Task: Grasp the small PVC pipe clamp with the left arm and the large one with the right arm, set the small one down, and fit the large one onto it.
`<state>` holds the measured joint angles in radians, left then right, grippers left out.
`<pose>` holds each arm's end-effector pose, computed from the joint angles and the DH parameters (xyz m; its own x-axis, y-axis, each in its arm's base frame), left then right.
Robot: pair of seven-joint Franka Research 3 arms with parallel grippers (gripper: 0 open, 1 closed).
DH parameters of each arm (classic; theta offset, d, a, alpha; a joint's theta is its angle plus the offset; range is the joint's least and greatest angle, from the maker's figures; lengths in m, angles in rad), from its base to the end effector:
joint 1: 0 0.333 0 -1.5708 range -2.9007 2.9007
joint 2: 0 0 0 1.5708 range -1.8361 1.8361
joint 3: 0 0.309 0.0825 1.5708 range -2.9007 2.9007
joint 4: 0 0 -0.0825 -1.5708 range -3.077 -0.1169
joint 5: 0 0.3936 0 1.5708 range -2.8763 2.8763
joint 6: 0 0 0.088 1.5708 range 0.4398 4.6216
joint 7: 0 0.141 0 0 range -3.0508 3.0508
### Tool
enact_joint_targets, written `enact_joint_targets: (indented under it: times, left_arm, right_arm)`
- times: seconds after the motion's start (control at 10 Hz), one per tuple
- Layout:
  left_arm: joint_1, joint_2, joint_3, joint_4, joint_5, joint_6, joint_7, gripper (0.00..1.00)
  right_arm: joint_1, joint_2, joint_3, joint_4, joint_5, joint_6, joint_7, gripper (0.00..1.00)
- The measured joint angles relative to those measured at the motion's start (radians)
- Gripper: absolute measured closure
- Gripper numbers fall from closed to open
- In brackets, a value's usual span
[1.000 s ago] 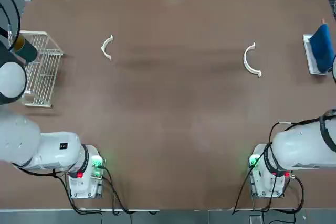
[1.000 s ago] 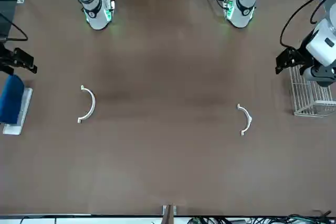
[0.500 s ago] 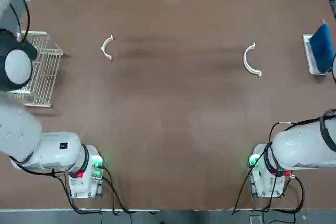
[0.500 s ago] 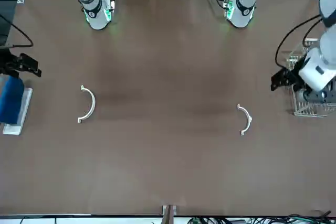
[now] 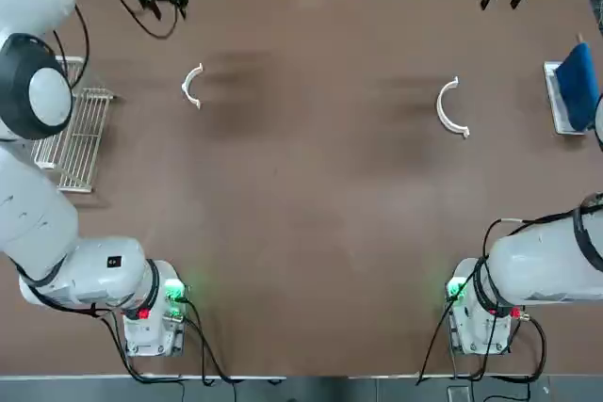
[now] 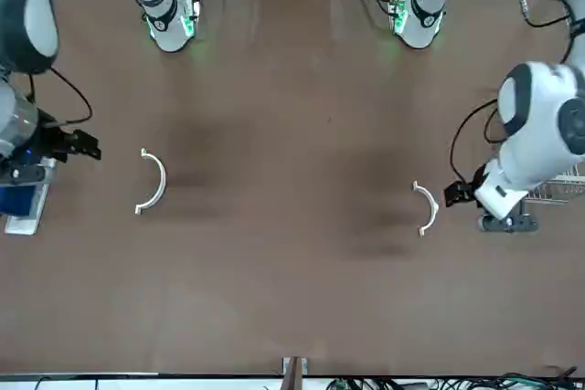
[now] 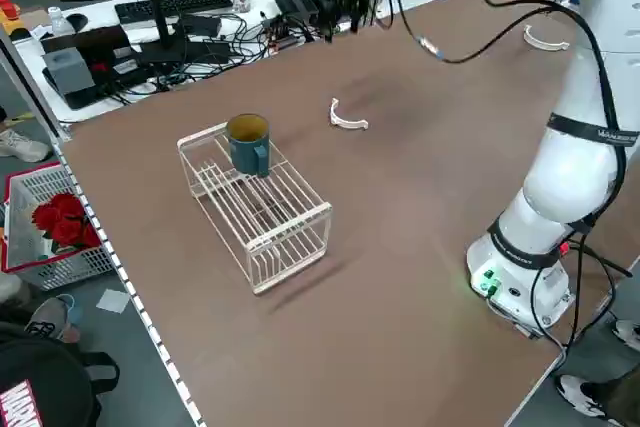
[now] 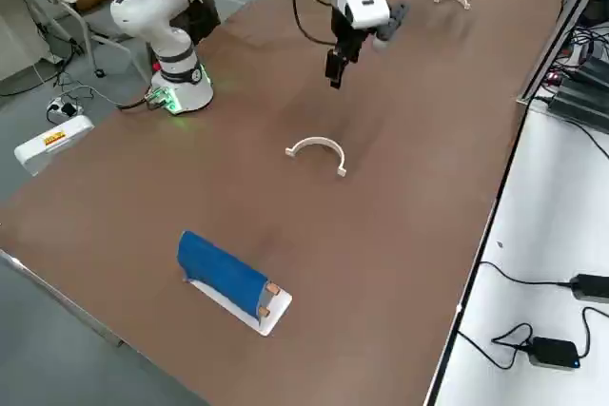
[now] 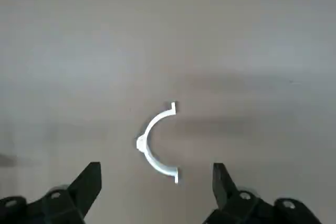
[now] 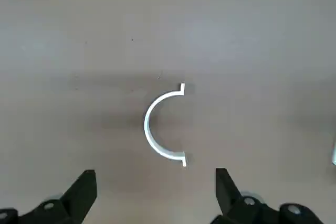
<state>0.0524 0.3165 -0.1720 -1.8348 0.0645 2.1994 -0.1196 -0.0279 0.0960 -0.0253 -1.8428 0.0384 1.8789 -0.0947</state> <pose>0.6401 -0.0681 0.3202 0.9982 -0.0266 0.0531 -0.0269 -0.9996 0.0056 0.5875 -0.0269 0.4221 0.9980 0.0299 -0.0566 0.0277 -0.9989 -0.0389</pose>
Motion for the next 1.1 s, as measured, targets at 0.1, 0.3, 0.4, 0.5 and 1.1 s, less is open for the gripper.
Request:
enact_joint_targets:
  times: [0.1,0.3,0.4,0.5,1.1]
  left_arm:
    - [0.0,0.025,0.0,-0.073,0.044,0.091,-0.018,0.08]
    - [0.001,0.092,0.0,-0.116,0.083,0.163,-0.036,0.14]
    - [0.004,0.124,0.001,-0.118,0.102,0.184,-0.038,0.16]
    - [0.015,0.153,0.002,-0.119,0.118,0.202,-0.039,0.18]
    - [0.04,0.213,0.001,-0.152,0.153,0.257,-0.038,0.4]
  right_arm:
    - [0.005,0.003,0.002,-0.086,0.0,0.093,0.013,0.01]
    - [0.028,0.006,0.003,-0.232,0.0,0.259,0.058,0.02]
    - [0.039,0.009,0.005,-0.296,0.0,0.352,0.081,0.02]
    - [0.048,0.021,0.007,-0.35,0.0,0.441,0.103,0.03]
    - [0.057,0.247,0.008,-0.449,0.0,0.793,0.15,0.24]
